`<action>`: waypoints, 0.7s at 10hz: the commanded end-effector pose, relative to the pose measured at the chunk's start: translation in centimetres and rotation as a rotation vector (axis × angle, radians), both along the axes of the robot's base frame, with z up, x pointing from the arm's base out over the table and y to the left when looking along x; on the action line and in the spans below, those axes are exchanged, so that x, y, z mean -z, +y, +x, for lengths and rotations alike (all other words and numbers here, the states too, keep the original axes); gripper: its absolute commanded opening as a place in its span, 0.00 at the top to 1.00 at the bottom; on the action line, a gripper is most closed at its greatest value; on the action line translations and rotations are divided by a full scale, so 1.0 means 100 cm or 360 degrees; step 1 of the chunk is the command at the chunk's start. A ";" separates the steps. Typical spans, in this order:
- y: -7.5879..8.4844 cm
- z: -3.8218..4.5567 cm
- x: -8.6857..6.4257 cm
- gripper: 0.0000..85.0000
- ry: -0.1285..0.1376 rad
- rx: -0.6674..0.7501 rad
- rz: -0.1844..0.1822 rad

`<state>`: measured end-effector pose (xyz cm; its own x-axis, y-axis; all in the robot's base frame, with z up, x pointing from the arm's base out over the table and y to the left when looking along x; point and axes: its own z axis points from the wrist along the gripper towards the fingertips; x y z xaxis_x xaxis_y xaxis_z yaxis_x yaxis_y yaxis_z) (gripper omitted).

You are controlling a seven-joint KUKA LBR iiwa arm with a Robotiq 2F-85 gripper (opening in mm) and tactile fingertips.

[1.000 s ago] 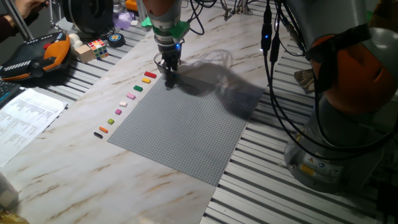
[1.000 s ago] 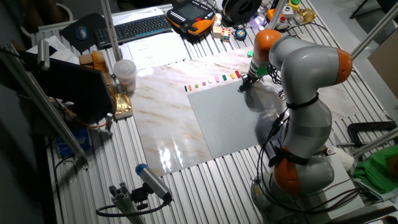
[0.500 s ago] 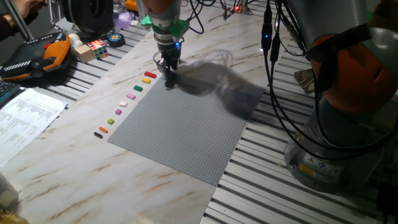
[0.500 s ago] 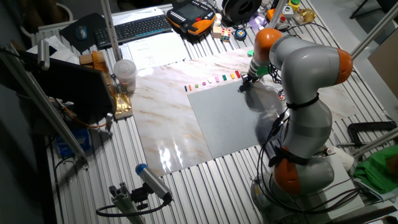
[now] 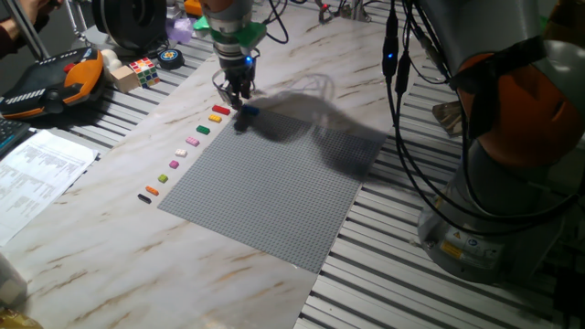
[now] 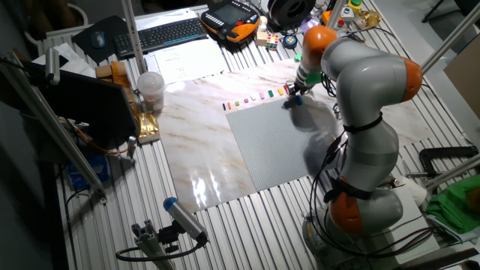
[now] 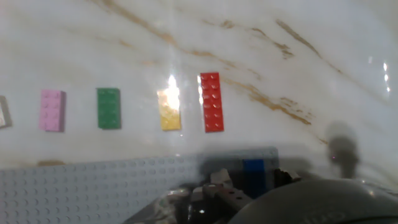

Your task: Build with small Lego blocks

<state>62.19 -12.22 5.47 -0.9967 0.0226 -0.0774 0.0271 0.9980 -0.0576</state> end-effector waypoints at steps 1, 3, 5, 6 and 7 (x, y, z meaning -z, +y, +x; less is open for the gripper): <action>0.002 0.0058 0.000 0.50 -0.0004 -0.0005 0.0002; 0.003 0.0174 0.006 0.51 -0.0001 -0.0017 0.0021; 0.004 0.0277 0.013 0.53 -0.0015 -0.0023 0.0033; 0.006 0.0327 0.014 0.54 -0.0015 -0.0023 0.0033; 0.007 0.0353 0.015 0.55 -0.0020 -0.0023 0.0025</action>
